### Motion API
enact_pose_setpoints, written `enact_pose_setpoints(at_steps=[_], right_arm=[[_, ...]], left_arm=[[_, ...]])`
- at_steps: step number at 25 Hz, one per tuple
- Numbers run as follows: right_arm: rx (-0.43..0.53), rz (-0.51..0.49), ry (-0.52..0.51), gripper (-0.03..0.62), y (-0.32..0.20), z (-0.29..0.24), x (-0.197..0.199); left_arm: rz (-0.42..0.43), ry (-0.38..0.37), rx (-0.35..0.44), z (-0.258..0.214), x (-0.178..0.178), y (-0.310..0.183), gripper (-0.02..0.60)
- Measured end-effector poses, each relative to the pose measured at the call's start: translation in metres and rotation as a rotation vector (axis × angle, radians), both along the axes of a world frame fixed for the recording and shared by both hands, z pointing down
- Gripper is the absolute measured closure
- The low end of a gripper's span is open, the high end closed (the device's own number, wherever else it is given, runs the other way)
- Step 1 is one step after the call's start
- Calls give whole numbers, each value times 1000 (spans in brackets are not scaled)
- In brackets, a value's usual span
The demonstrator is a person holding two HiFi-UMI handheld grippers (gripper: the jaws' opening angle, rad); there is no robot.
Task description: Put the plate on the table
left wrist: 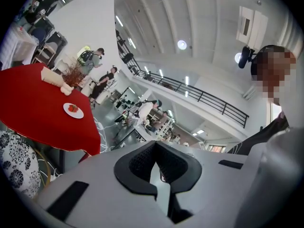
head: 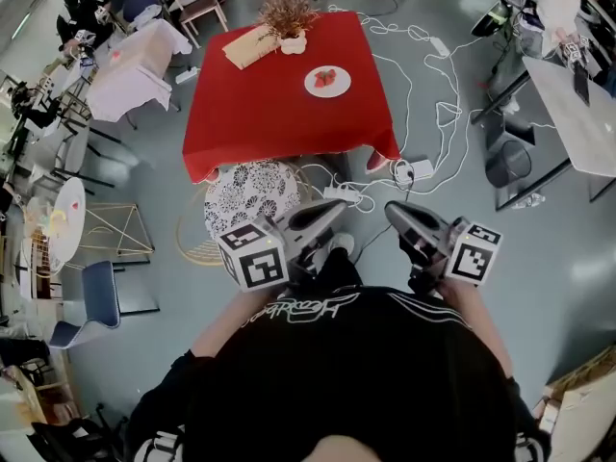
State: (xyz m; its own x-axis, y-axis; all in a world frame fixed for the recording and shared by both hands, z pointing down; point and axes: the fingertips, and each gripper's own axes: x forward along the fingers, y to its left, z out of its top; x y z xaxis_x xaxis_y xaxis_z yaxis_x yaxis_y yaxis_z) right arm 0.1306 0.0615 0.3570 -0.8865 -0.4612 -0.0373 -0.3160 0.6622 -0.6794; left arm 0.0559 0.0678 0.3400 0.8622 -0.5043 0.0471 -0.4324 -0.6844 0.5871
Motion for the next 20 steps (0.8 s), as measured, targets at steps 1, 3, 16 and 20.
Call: enact_pose_setpoints(at_steps=[1, 3, 16, 20], right_arm=[[-4, -3, -1, 586, 1, 1, -2], [4, -8, 10, 586, 2, 1, -4], [0, -41, 24, 586, 7, 8, -10], [-15, -53, 14, 586, 13, 10, -12]], left_arm=[[-2, 0, -1, 0, -1, 0, 574], [-3, 0, -3, 1, -2, 1, 574], [-23, 3, -35, 12, 0, 6, 574], [-30, 4, -43, 13, 0, 11, 574]])
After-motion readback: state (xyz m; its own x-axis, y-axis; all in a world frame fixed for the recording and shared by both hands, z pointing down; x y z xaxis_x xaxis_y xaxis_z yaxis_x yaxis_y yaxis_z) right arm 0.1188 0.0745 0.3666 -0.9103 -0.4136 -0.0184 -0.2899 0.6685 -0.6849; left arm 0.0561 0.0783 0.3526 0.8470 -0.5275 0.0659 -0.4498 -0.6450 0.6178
